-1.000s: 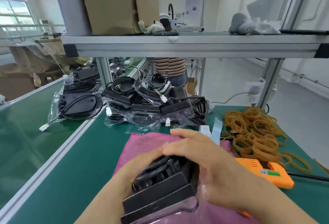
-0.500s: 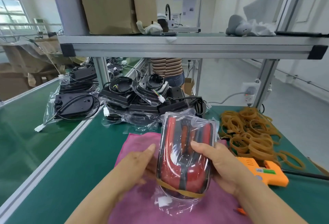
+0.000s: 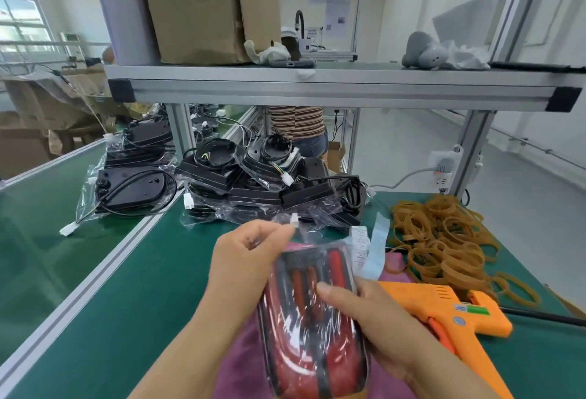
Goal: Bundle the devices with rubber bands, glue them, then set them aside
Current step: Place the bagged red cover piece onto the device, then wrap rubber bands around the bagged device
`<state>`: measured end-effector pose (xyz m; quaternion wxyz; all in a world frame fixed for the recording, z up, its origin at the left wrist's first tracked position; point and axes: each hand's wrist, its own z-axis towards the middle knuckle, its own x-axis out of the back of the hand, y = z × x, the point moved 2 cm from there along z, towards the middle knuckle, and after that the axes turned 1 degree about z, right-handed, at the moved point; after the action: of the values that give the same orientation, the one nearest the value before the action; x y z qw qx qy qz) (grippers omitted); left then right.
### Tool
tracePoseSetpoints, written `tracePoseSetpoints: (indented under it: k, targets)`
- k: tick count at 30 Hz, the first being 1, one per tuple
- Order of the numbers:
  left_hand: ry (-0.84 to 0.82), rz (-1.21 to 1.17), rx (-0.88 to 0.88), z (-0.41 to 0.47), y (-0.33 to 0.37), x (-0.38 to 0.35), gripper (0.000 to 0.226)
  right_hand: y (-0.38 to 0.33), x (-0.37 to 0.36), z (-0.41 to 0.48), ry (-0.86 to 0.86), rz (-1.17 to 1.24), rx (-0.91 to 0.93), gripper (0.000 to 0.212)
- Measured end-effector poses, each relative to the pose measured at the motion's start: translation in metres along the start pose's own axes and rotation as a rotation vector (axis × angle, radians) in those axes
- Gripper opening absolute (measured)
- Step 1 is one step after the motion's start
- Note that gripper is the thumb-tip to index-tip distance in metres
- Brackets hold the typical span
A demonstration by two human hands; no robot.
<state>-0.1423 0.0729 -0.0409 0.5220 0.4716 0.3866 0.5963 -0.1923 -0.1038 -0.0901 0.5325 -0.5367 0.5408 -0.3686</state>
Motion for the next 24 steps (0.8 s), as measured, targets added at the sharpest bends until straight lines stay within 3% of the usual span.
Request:
tracePoseSetpoints:
  k: [3,9,13,16,18,22,24]
  targets:
    - [0.018,0.006,0.063,0.001,-0.004,-0.004,0.027,0.011,0.0,0.0,0.023,0.002,-0.049,0.054]
    - [-0.004,-0.052,0.226,0.013,-0.018,-0.018,0.037,0.015,0.0,0.006,0.066,-0.005,-0.042,0.044]
    - [-0.048,-0.078,0.392,0.025,-0.042,-0.032,0.037,0.016,0.013,0.008,0.272,-0.378,-0.099,0.047]
    - [-0.11,-0.006,0.469,0.028,-0.067,-0.04,0.033,0.013,0.02,0.007,0.263,-0.796,-0.055,0.044]
    - [-0.126,0.016,0.496,0.03,-0.078,-0.038,0.031,0.004,0.028,0.005,0.314,-0.917,-0.021,0.048]
    - [-0.213,0.037,0.527,0.033,-0.083,-0.032,0.028,-0.032,0.078,0.01,0.577,-1.1,0.093,0.021]
    - [-0.169,0.066,0.487,0.035,-0.082,-0.025,0.031,-0.045,0.113,0.02,0.682,-1.278,0.017,0.013]
